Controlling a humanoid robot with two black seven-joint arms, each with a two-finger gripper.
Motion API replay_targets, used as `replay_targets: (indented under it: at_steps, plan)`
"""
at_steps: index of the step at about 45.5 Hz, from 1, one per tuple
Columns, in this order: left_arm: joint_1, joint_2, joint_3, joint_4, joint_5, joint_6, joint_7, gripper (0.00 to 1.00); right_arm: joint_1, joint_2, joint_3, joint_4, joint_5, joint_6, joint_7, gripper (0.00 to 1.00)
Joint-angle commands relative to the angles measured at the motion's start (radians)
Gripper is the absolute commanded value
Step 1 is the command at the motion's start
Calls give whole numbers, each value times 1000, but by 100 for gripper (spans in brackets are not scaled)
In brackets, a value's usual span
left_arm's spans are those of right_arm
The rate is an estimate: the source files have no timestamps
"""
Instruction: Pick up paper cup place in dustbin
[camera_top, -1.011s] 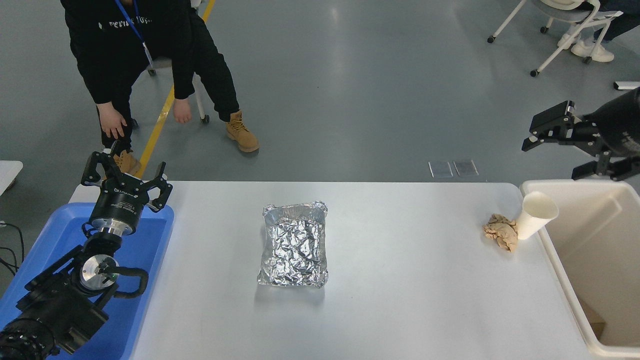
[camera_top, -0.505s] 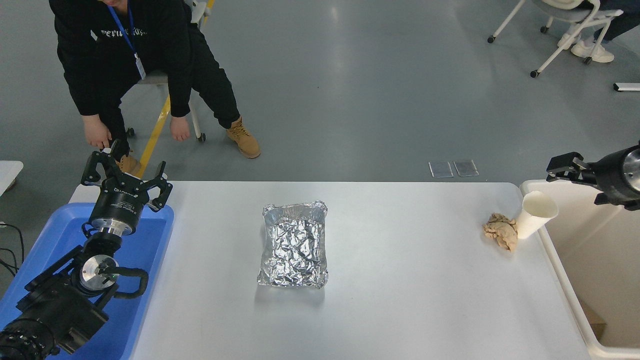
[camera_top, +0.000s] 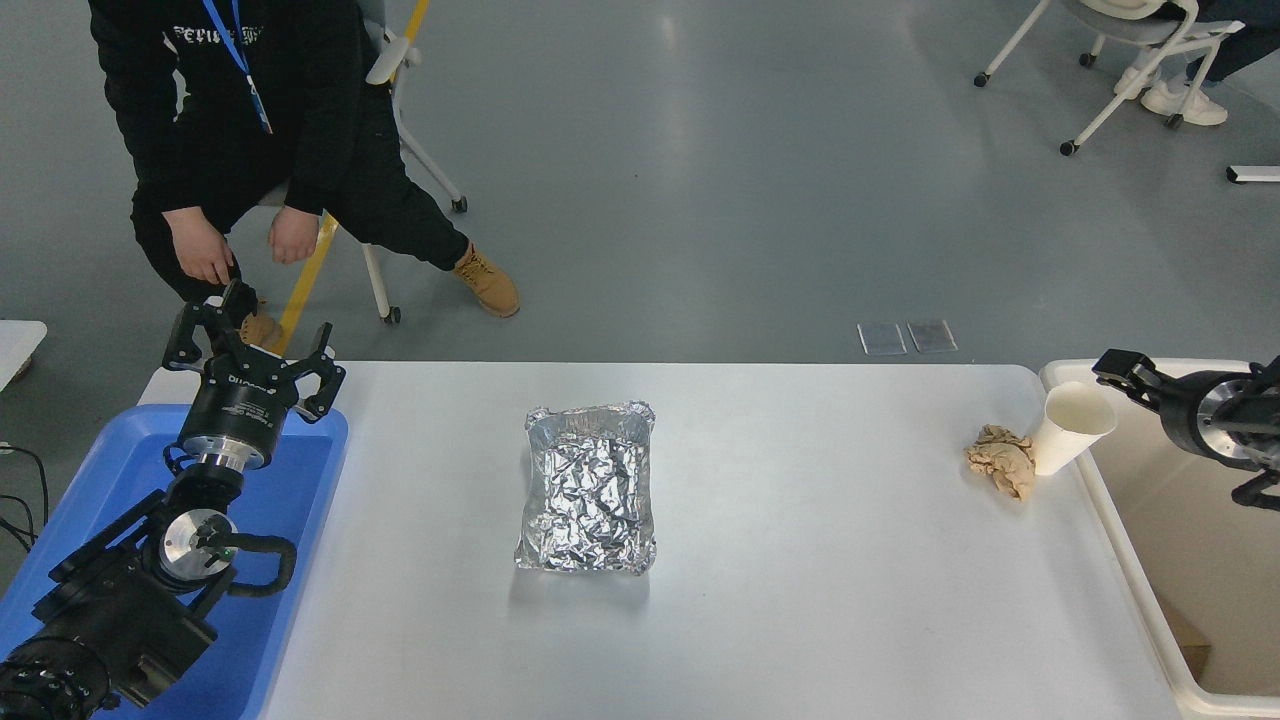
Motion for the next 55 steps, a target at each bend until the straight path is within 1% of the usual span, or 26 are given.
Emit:
replay_targets:
  at_steps: [1,21,24,29,36,39,41,44,52,55]
  plan:
    - [1,0,0,-1,0,0,0,99,-76,14,60,-22,14,-92,2,100]
    - [-1,0,0,0,0,0,0,99,-187,80,165,-68,14,-231,5,97]
    - [1,0,0,0,0,0,0,99,-199,91,171,-80,14,-236,5,94]
    - [-1,0,0,0,0,0,0,99,-203,95,171,-86,14,-239,5,94]
    - [1,0,0,0,0,0,0,99,-210,105,171,-92,14,-247,6,88]
    - [-1,0,0,0,0,0,0,99,-216,108,171,-95,14,-256,6,85]
    - [-1,0,0,0,0,0,-2,99,-217,109,171,-94,14,-259,8,78]
    - [1,0,0,0,0,0,-2,99,-220,112,171,-95,14,-261,8,72]
    - [-1,0,0,0,0,0,-2,99,-223,114,171,-95,16,-264,13,42]
    - [-1,0,0,0,0,0,-2,99,-228,114,171,-94,14,-267,14,33]
